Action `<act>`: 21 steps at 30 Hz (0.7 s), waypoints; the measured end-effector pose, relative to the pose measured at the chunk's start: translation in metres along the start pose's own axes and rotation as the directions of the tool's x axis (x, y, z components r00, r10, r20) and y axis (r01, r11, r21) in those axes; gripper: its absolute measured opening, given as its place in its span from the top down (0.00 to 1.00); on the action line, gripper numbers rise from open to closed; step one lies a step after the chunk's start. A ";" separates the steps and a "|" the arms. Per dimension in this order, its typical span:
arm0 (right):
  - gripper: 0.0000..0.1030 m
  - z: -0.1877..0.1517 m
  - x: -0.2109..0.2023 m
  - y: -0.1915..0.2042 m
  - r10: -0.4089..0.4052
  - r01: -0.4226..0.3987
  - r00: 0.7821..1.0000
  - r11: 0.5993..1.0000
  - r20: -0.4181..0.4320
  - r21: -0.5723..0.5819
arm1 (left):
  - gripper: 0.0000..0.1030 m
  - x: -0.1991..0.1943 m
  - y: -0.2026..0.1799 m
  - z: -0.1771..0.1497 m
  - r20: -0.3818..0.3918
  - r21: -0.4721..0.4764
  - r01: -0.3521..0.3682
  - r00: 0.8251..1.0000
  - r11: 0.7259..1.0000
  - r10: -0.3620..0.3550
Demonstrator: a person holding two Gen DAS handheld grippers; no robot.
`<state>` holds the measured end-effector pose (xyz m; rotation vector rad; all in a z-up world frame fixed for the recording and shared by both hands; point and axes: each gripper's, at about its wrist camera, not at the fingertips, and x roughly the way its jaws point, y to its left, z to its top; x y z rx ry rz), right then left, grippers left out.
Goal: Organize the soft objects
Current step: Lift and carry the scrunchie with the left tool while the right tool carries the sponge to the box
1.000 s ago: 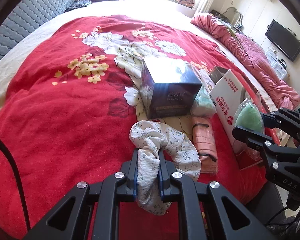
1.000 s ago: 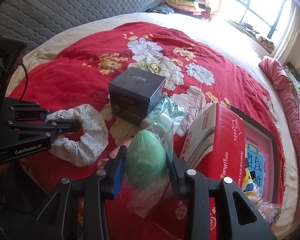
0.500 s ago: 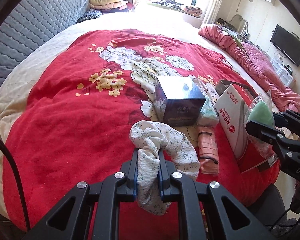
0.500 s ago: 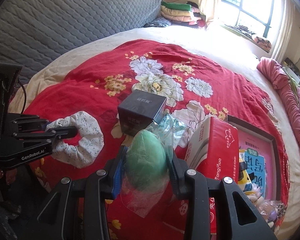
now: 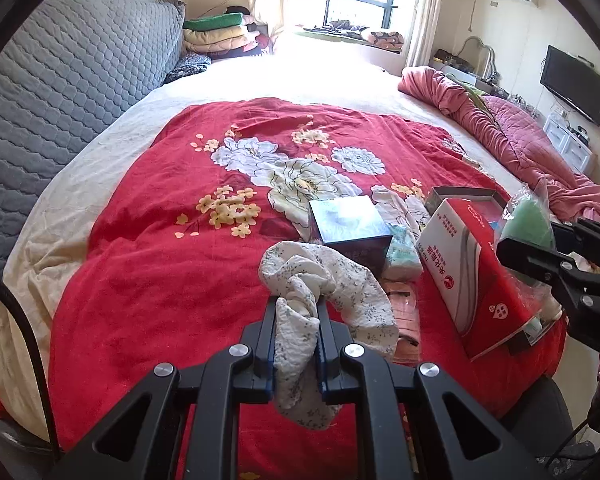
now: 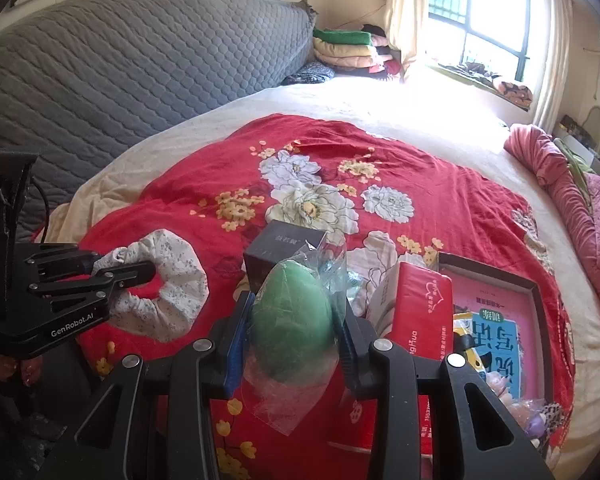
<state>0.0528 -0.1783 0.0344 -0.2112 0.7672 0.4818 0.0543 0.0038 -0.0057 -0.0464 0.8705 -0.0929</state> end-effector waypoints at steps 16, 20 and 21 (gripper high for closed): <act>0.61 0.013 -0.052 -0.011 0.000 -0.004 0.994 0.999 0.110 0.032 | 0.86 -0.049 -0.031 0.024 0.091 0.047 -0.006 0.996 0.999 0.002; 0.61 0.016 -0.063 -0.015 -0.003 -0.002 0.991 0.999 0.131 0.039 | 0.86 -0.057 -0.042 0.029 0.103 0.060 0.003 0.995 0.998 -0.009; 0.61 0.015 -0.066 -0.016 -0.007 0.001 0.991 0.999 0.137 0.040 | 0.86 -0.059 -0.046 0.030 0.107 0.065 0.009 0.994 0.998 -0.016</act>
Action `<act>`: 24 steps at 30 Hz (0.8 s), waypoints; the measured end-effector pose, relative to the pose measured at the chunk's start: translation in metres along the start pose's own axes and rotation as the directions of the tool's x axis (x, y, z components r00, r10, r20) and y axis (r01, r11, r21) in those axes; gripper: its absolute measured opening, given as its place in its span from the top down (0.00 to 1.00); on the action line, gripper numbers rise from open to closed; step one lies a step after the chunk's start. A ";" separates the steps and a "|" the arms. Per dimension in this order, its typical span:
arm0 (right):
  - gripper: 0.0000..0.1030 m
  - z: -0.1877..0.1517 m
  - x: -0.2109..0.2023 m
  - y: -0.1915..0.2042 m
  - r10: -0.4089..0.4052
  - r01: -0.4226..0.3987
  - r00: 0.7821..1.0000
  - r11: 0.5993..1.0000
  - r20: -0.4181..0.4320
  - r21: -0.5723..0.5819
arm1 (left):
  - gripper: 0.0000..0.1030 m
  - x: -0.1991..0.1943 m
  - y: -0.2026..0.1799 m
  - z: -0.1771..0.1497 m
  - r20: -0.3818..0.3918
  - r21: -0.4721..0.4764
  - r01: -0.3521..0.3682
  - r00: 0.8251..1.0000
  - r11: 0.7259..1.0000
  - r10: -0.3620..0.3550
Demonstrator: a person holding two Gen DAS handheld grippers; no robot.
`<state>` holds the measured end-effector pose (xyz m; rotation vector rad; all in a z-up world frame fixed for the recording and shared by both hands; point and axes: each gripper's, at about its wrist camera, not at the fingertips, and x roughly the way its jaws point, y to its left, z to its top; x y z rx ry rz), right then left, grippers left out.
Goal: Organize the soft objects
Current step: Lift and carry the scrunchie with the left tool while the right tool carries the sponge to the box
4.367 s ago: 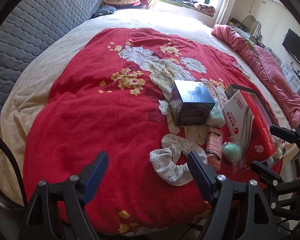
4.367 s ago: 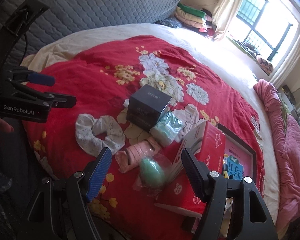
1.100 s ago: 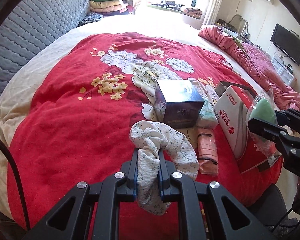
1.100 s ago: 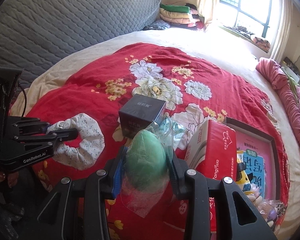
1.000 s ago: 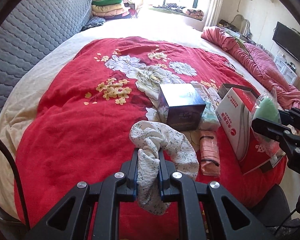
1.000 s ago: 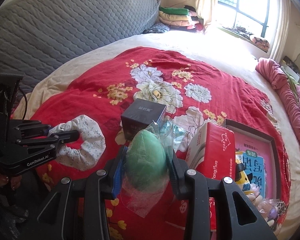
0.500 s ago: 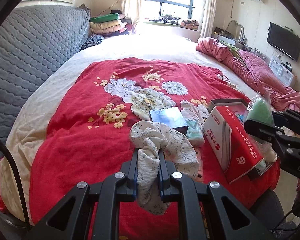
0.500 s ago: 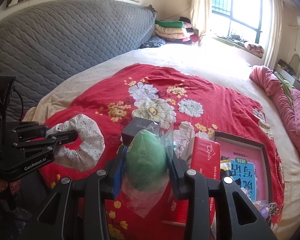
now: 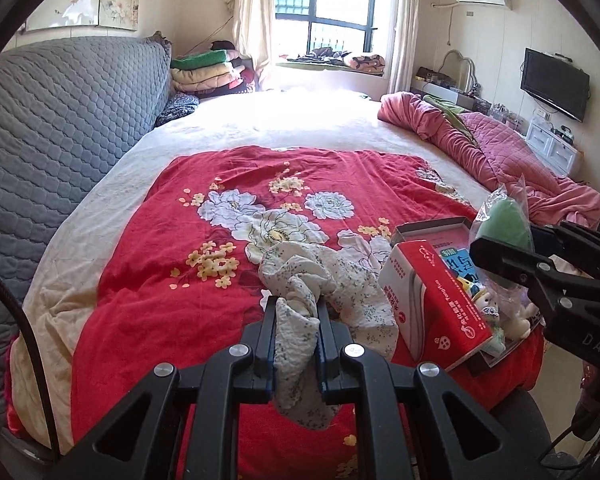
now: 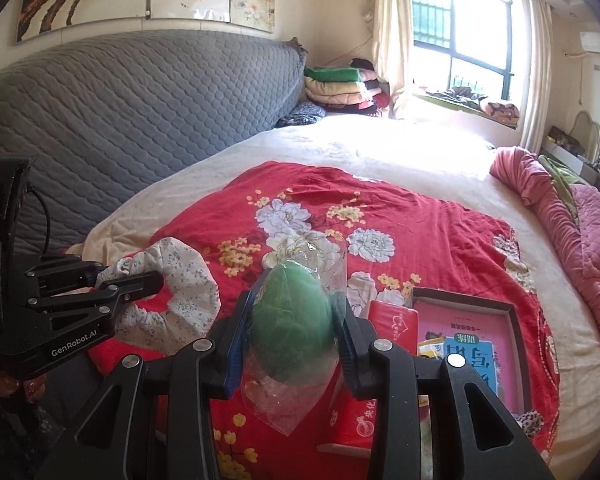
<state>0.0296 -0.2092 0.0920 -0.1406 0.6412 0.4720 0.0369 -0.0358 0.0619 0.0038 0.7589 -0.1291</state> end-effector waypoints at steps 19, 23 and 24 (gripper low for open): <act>0.61 0.003 -0.065 -0.042 -0.070 0.058 0.990 0.994 0.126 0.096 | 0.86 -0.021 -0.046 0.027 0.023 0.055 0.008 1.000 0.998 -0.009; 0.61 0.000 -0.083 -0.057 -0.101 0.081 0.982 0.988 0.159 0.130 | 0.86 -0.022 -0.061 0.035 0.032 0.075 0.022 0.999 0.997 -0.024; 0.61 -0.001 -0.088 -0.061 -0.112 0.089 0.980 0.986 0.165 0.139 | 0.86 -0.022 -0.066 0.037 0.034 0.081 0.027 0.999 0.996 -0.030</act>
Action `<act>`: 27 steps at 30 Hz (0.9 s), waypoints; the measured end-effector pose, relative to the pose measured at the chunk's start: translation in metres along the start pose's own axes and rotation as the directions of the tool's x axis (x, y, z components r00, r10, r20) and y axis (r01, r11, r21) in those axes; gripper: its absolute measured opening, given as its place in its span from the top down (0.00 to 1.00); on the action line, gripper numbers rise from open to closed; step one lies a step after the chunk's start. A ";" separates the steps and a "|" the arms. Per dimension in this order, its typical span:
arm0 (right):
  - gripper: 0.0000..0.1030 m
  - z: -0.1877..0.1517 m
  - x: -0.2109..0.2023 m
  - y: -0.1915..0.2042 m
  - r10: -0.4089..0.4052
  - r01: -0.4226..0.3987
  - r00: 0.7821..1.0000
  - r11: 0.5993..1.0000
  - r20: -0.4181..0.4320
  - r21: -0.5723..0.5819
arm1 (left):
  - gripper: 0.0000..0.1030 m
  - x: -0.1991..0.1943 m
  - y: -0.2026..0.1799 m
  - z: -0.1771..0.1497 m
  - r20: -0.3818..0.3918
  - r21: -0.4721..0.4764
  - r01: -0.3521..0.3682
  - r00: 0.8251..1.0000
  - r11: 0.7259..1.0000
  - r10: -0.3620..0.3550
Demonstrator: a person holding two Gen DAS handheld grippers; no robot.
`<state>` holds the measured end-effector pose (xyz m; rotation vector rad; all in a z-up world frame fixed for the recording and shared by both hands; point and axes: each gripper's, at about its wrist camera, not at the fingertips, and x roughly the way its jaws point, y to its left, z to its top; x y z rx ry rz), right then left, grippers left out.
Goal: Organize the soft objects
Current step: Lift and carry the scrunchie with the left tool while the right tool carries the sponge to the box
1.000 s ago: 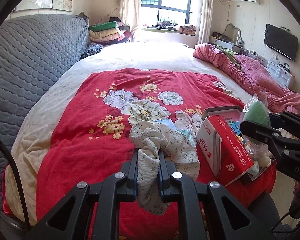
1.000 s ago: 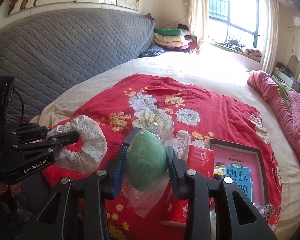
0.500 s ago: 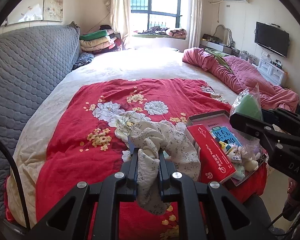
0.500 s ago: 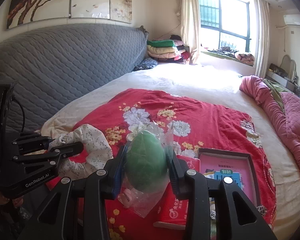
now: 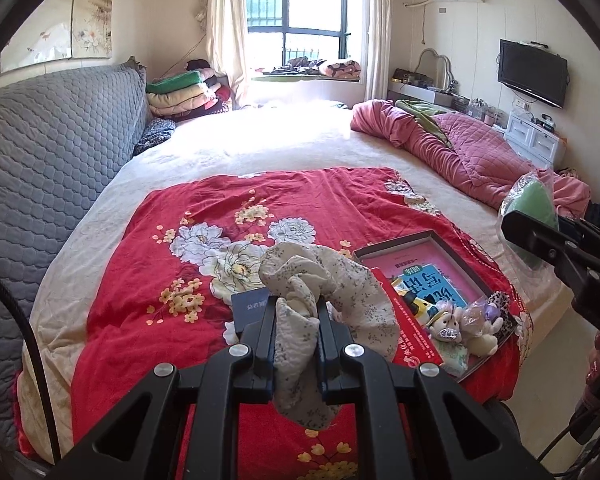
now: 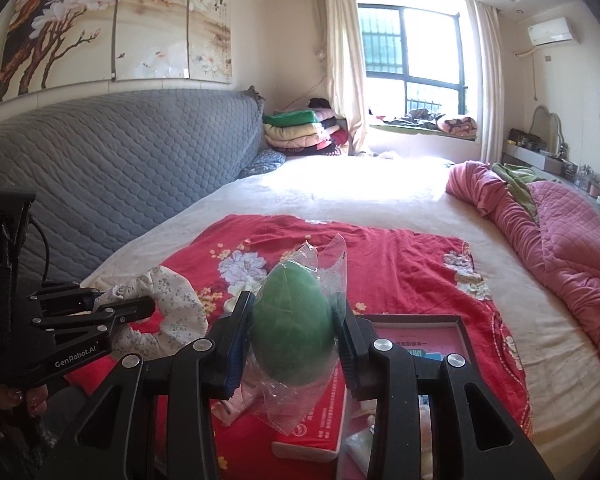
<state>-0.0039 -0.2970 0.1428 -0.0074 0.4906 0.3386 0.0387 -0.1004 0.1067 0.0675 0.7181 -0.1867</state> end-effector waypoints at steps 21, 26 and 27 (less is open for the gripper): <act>0.61 -0.074 0.001 -0.139 -0.254 0.272 0.960 0.945 -0.116 0.182 | 0.86 0.121 -0.137 0.012 -0.184 0.094 0.249 0.956 0.964 -0.229; 0.61 -0.104 0.038 -0.171 -0.249 0.300 0.943 0.923 -0.221 0.239 | 0.85 0.166 -0.155 0.006 -0.256 0.102 0.245 0.943 0.964 -0.212; 0.61 -0.109 0.046 -0.177 -0.245 0.302 0.940 0.921 -0.236 0.246 | 0.85 0.174 -0.158 0.004 -0.266 0.103 0.242 0.941 0.965 -0.207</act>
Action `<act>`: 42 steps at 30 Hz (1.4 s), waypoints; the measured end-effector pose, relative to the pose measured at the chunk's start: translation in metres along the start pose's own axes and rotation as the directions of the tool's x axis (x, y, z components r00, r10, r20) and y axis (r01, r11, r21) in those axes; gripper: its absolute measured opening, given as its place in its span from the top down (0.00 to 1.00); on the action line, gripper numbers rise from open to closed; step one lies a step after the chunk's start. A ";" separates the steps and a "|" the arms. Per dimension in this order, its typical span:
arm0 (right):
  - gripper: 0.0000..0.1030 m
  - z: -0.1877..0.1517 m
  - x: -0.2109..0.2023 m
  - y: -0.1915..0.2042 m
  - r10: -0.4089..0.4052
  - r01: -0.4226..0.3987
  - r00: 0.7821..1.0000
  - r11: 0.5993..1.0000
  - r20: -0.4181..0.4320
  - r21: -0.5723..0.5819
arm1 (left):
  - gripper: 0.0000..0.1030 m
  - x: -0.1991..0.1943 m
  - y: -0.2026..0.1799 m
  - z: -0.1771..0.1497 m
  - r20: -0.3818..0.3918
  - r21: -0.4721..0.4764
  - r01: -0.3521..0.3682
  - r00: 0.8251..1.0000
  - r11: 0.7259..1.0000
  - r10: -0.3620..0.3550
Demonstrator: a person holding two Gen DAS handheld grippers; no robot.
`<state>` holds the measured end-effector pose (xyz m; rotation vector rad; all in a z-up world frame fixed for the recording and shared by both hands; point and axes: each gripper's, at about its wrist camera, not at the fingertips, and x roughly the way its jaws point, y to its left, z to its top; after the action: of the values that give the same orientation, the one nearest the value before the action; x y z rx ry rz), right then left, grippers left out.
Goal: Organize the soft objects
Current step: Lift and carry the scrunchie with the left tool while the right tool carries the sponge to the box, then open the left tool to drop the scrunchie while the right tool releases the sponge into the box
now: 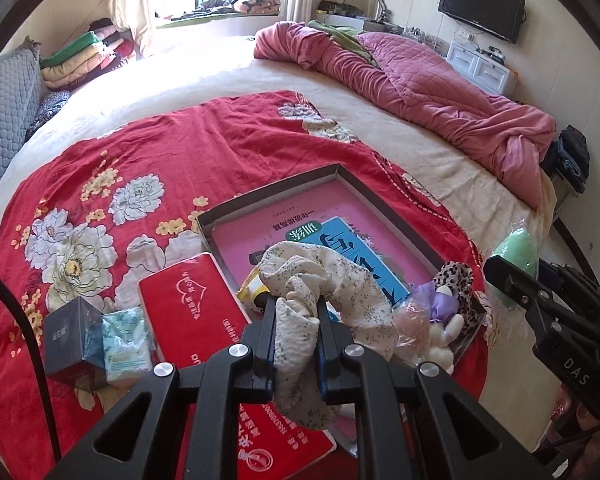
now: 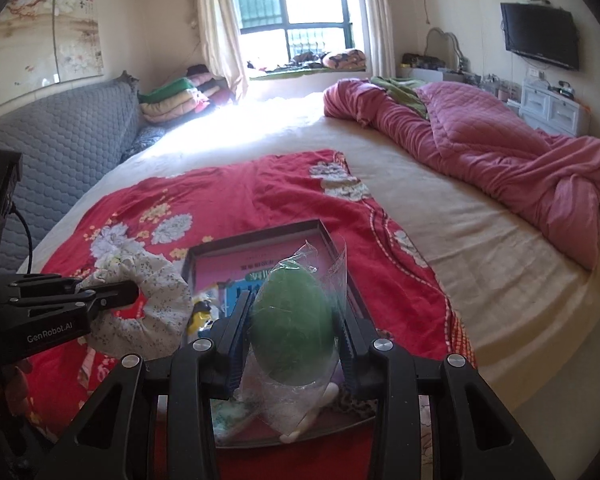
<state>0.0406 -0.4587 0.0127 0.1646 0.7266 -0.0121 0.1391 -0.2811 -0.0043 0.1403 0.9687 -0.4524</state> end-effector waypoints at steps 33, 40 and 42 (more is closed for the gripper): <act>0.57 -0.009 0.126 -0.018 -0.036 0.045 0.980 0.998 -0.197 0.040 | 0.79 0.070 0.015 0.006 -0.099 -0.063 0.038 0.994 0.997 -0.044; 0.53 -0.008 0.121 -0.017 -0.042 0.049 0.981 0.998 -0.188 0.033 | 0.70 0.067 0.015 0.005 -0.092 -0.067 0.044 0.995 0.997 -0.050; 0.52 -0.007 0.118 -0.015 -0.047 0.053 0.982 0.998 -0.183 0.024 | 0.69 0.065 0.014 0.004 -0.089 -0.066 0.049 0.994 0.997 -0.055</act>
<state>0.1230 -0.4672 -0.0733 0.1767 0.9142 -0.0559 0.1796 -0.2898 -0.0563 0.0786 1.0773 -0.4653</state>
